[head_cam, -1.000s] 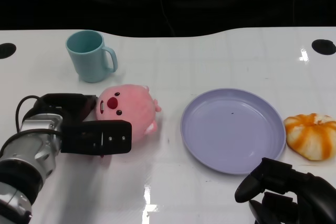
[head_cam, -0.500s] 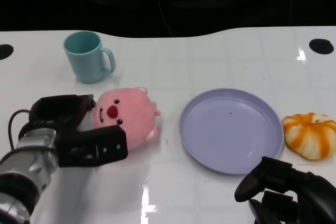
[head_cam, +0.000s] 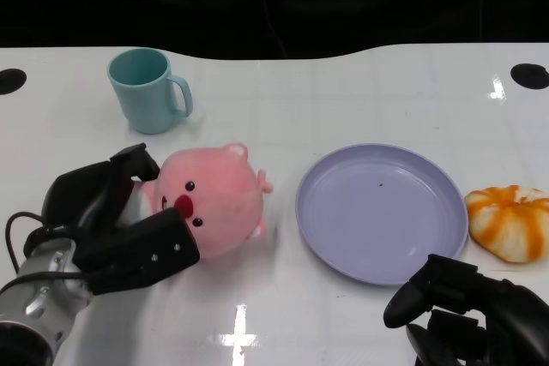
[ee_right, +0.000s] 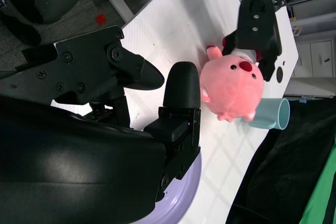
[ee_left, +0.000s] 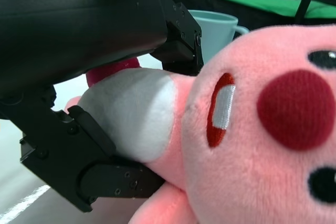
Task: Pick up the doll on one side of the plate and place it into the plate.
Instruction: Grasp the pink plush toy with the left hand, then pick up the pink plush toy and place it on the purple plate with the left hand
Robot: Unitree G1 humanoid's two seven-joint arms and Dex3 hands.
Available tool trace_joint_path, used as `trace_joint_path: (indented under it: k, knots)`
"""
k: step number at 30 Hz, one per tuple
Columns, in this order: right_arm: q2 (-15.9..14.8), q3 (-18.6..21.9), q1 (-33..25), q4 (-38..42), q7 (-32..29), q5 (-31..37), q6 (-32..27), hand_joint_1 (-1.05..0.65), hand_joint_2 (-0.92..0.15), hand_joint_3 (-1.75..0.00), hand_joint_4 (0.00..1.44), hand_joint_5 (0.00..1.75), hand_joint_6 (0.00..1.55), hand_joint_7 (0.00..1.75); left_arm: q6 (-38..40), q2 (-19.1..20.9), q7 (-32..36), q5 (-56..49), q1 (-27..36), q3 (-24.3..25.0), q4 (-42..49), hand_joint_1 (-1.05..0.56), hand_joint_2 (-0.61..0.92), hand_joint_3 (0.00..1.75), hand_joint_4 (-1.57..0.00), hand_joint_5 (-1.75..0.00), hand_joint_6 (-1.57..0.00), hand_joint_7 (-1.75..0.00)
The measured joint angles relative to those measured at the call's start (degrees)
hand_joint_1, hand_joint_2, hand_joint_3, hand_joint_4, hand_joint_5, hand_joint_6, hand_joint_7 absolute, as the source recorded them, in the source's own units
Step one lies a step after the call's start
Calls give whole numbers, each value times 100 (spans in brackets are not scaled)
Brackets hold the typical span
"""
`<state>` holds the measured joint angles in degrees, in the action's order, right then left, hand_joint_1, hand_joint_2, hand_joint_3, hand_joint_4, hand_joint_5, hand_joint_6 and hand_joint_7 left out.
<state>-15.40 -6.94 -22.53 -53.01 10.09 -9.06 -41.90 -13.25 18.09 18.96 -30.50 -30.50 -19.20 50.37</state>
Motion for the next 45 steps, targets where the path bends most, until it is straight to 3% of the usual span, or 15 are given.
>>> trace_joint_path:
  k: [8, 15, 20, 25, 26, 33, 42, 45]
  knots:
    - [0, 7, 9, 21, 24, -2, 19, -16, -77, -84, 53, 173, 49, 141, 455, -136, -676, 323, 210, 295, -1455, -15, 38, 136, -97, -175, -78, -175]
    - [0, -114, 12, 34, 3, 51, 31, -17, -76, -85, 54, 172, 49, 141, 1074, -377, -1256, 411, 200, 336, -2255, -17, 48, 116, -98, -175, -76, -175]
    - [6, -183, 12, 33, -21, 73, 62, -17, -77, -84, 54, 172, 49, 140, 1285, -596, -1501, 400, 123, 303, -2592, -17, 43, 123, -98, -175, -78, -175]
    - [18, -209, 24, 31, -59, 73, 61, -17, -77, -84, 53, 173, 49, 140, 1539, -881, -1550, 288, -88, 147, -2629, -18, 42, 123, -98, -175, -79, -175]
    - [18, -211, 22, 30, -70, 74, 60, -17, -77, -84, 53, 173, 49, 140, 1593, -918, -1560, 262, -110, 118, -2629, -19, 40, 123, -97, -175, -79, -168]
    - [19, -285, 27, 28, -99, 112, 61, -17, -77, -83, 54, 171, 49, 141, 2120, -1544, -1712, 36, -615, -274, -2437, -21, 35, 134, -100, -175, -79, -175]
    - [23, -395, -5, 28, -118, 140, 84, -17, -77, -83, 53, 171, 49, 140, 2830, -2136, -1804, -199, -1033, -648, -1955, -20, 44, 120, -94, -175, -69, -175]
    - [23, -396, -7, 28, -118, 139, 88, -17, -77, -83, 54, 171, 50, 140, 2918, -2219, -1808, -261, -1146, -749, -1767, -22, 47, 114, -91, -175, -67, -161]
